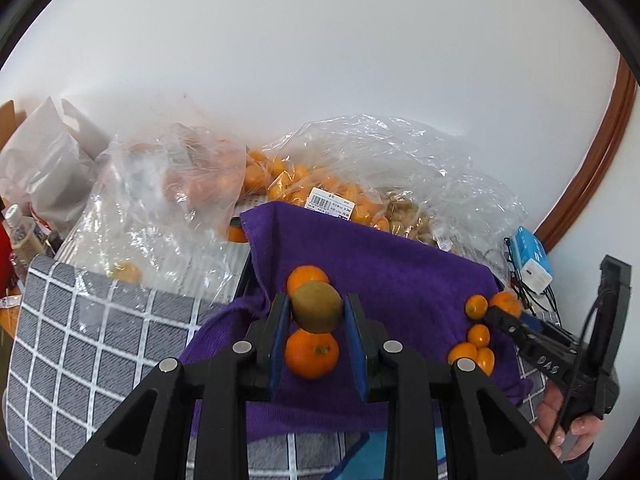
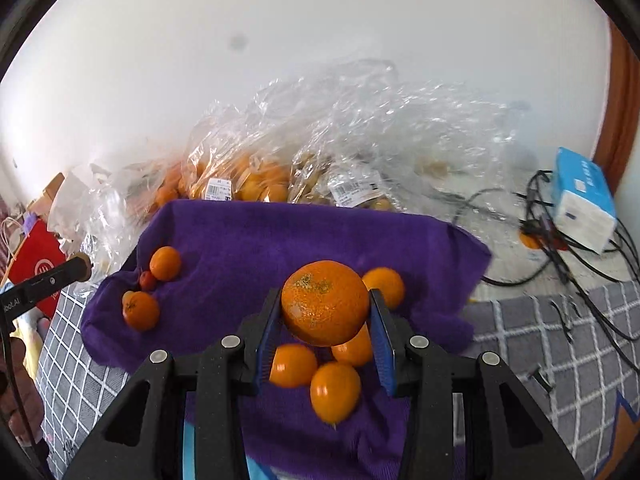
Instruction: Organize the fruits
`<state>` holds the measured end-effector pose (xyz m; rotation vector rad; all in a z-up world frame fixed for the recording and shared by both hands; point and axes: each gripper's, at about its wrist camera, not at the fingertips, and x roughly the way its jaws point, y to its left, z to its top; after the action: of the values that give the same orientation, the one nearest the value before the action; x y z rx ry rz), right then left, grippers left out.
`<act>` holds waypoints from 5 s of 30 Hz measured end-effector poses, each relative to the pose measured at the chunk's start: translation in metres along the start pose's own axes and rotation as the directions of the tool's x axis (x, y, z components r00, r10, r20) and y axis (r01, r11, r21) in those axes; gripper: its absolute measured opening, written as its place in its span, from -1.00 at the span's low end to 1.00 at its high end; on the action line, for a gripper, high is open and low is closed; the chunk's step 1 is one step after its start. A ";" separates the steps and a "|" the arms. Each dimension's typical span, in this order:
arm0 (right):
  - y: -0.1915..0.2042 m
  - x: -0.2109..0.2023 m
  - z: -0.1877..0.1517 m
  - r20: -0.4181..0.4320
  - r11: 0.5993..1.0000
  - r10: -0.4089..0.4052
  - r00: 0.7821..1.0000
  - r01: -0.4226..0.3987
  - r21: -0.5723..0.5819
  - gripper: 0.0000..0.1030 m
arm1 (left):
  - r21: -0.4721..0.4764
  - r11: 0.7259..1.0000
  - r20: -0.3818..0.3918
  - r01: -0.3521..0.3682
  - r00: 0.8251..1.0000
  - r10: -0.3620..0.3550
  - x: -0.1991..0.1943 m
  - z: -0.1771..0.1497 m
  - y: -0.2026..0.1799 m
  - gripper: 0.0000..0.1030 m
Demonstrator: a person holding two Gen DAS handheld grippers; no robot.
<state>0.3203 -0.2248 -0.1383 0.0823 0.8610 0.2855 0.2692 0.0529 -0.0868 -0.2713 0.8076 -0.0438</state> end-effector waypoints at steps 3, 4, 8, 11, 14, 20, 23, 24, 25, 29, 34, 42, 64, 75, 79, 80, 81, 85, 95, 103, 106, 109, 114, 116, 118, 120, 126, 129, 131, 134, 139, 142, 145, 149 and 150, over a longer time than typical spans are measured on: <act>0.002 0.020 0.002 -0.034 1.000 0.000 0.999 0.000 -0.015 -0.19 | 0.000 1.000 -0.011 0.003 1.000 -0.003 0.010 0.002 0.001 -0.49; 0.003 0.026 0.002 -0.047 1.000 -0.002 0.999 0.001 -0.020 -0.19 | 0.002 1.000 -0.015 0.002 1.000 -0.002 0.013 0.002 0.002 -0.49; 0.004 0.044 0.001 -0.078 1.000 -0.003 0.997 0.001 -0.019 -0.19 | 0.016 1.000 -0.035 0.003 0.999 -0.002 0.027 0.002 -0.001 -0.49; 0.008 0.048 -0.001 -0.076 0.999 -0.020 0.997 0.017 -0.036 -0.19 | 0.017 1.000 -0.054 0.005 0.999 -0.005 0.039 0.002 -0.005 -0.49; 0.011 0.048 -0.001 -0.078 0.998 -0.032 0.996 0.027 -0.062 -0.19 | 0.024 1.000 -0.075 0.003 0.997 -0.001 0.049 0.001 -0.009 -0.49; 0.008 0.045 -0.001 -0.072 0.997 -0.050 0.996 0.045 -0.069 -0.19 | 0.069 0.997 -0.113 -0.028 0.993 0.035 0.068 -0.004 -0.021 -0.49; 0.006 0.039 -0.001 -0.064 0.996 -0.054 0.996 0.050 -0.071 -0.19 | 0.091 0.995 -0.131 -0.047 0.990 0.059 0.076 -0.006 -0.025 -0.49; 0.005 0.035 -0.001 -0.056 0.996 -0.058 0.997 0.054 -0.069 -0.18 | 0.103 0.993 -0.136 -0.056 0.988 0.070 0.079 -0.006 -0.026 -0.49; 0.004 0.030 -0.002 -0.049 0.996 -0.059 0.997 0.056 -0.066 -0.18 | 0.110 0.992 -0.138 -0.062 0.987 0.077 0.081 -0.007 -0.027 -0.49; -0.001 0.018 -0.005 -0.028 0.997 -0.058 0.998 0.056 -0.049 -0.18 | 0.110 0.992 -0.147 -0.066 0.986 0.081 0.087 -0.009 -0.028 -0.49; -0.002 0.013 -0.008 -0.018 0.997 -0.063 0.998 0.062 -0.049 -0.18 | 0.124 0.990 -0.162 -0.063 0.983 0.083 0.092 -0.013 -0.033 -0.49; -0.005 0.018 -0.012 -0.024 0.996 -0.075 0.997 0.074 -0.043 -0.18 | 0.125 0.990 -0.152 -0.072 0.984 0.091 0.094 -0.013 -0.033 -0.49; -0.003 -0.001 -0.014 -0.015 0.995 -0.093 0.996 0.093 -0.031 -0.18 | 0.131 0.990 -0.141 -0.049 0.988 0.067 0.067 -0.016 -0.038 -0.12; 0.013 -0.088 -0.030 0.051 0.994 -0.105 0.993 0.105 -0.005 -0.18 | 0.142 0.989 -0.058 -0.047 0.997 0.056 -0.023 -0.052 -0.051 0.10; 0.019 -0.126 -0.044 0.078 0.994 -0.107 0.991 0.107 0.008 -0.18 | 0.158 0.985 -0.010 -0.063 0.998 0.066 -0.059 -0.066 -0.060 0.30; 0.020 -0.134 -0.048 0.081 0.995 -0.104 0.991 0.104 0.012 -0.18 | 0.162 0.984 0.000 -0.069 0.998 0.070 -0.069 -0.071 -0.062 0.31; 0.022 -0.142 -0.051 0.082 0.995 -0.102 0.991 0.101 0.017 -0.18 | 0.167 0.983 0.009 -0.072 0.997 0.072 -0.079 -0.075 -0.064 0.36; 0.027 -0.173 -0.070 0.099 0.996 -0.087 0.991 0.083 0.036 -0.09 | 0.183 0.979 0.046 -0.084 0.996 0.077 -0.109 -0.090 -0.070 0.42; 0.045 -0.247 -0.123 0.212 0.988 -0.155 0.965 0.153 0.025 0.72 | 0.184 0.977 0.148 -0.107 0.986 0.080 -0.175 -0.132 -0.075 0.69; 0.048 -0.279 -0.156 0.231 0.979 -0.206 0.951 0.202 0.043 0.88 | 0.192 0.973 0.204 -0.128 0.975 0.088 -0.206 -0.156 -0.082 0.77; 0.049 -0.286 -0.162 0.238 0.977 -0.215 0.947 0.209 0.048 0.88 | 0.195 0.971 0.221 -0.138 0.971 0.094 -0.213 -0.161 -0.085 0.78; 0.049 -0.289 -0.165 0.239 0.975 -0.224 0.945 0.218 0.050 0.88 | 0.197 0.970 0.237 -0.145 0.967 0.096 -0.219 -0.165 -0.088 0.78; 0.046 -0.291 -0.168 0.236 0.973 -0.231 0.944 0.222 0.065 0.89 | 0.196 0.970 0.246 -0.143 0.965 0.093 -0.222 -0.167 -0.090 0.78; 0.046 -0.290 -0.168 0.230 0.971 -0.240 0.943 0.230 0.069 0.89 | 0.195 0.970 0.254 -0.146 0.963 0.094 -0.224 -0.168 -0.091 0.78; 0.046 -0.290 -0.170 0.231 0.969 -0.246 0.941 0.236 0.069 0.89 | 0.195 0.970 0.252 -0.146 0.963 0.095 -0.224 -0.168 -0.092 0.78; 0.045 -0.289 -0.170 0.228 0.969 -0.246 0.942 0.235 0.073 0.89 | 0.199 0.969 0.255 -0.145 0.963 0.092 -0.224 -0.168 -0.092 0.78; 0.044 -0.290 -0.171 0.230 0.969 -0.245 0.942 0.234 0.075 0.89 | 0.212 0.966 0.258 -0.151 0.962 0.093 -0.226 -0.171 -0.095 0.78; 0.045 -0.290 -0.172 0.232 0.969 -0.246 0.941 0.235 0.075 0.89 | 0.212 0.966 0.257 -0.149 0.962 0.092 -0.226 -0.171 -0.096 0.78; 0.044 -0.290 -0.172 0.231 0.969 -0.247 0.941 0.236 0.076 0.89 | 0.213 0.966 0.257 -0.146 0.962 0.089 -0.226 -0.171 -0.097 0.78; 0.043 -0.291 -0.172 0.229 0.969 -0.247 0.942 0.235 0.078 0.89 | 0.213 0.967 0.253 -0.143 0.963 0.087 -0.226 -0.171 -0.097 0.78; 0.043 -0.290 -0.172 0.226 0.969 -0.245 0.943 0.233 0.079 0.89 | 0.216 0.966 0.249 -0.145 0.964 0.090 -0.225 -0.171 -0.097 0.78; 0.044 -0.289 -0.172 0.226 0.969 -0.244 0.943 0.232 0.078 0.89 | 0.216 0.965 0.248 -0.146 0.965 0.090 -0.224 -0.171 -0.097 0.78; 0.044 -0.289 -0.172 0.225 0.969 -0.244 0.943 0.233 0.078 0.89 | 0.217 0.965 0.245 -0.145 0.965 0.090 -0.224 -0.171 -0.095 0.78; 0.045 -0.289 -0.172 0.227 0.969 -0.245 0.943 0.233 0.079 0.89 | 0.217 0.965 0.245 -0.144 0.966 0.089 -0.223 -0.170 -0.095 0.78; 0.045 -0.288 -0.172 0.226 0.969 -0.245 0.943 0.233 0.079 0.89 | 0.216 0.966 0.245 -0.145 0.965 0.090 -0.223 -0.170 -0.095 0.78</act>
<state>0.0030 -0.2704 -0.0294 0.0570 0.6349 0.0239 -0.0013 -0.0448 -0.0169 -0.0045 0.5762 0.0059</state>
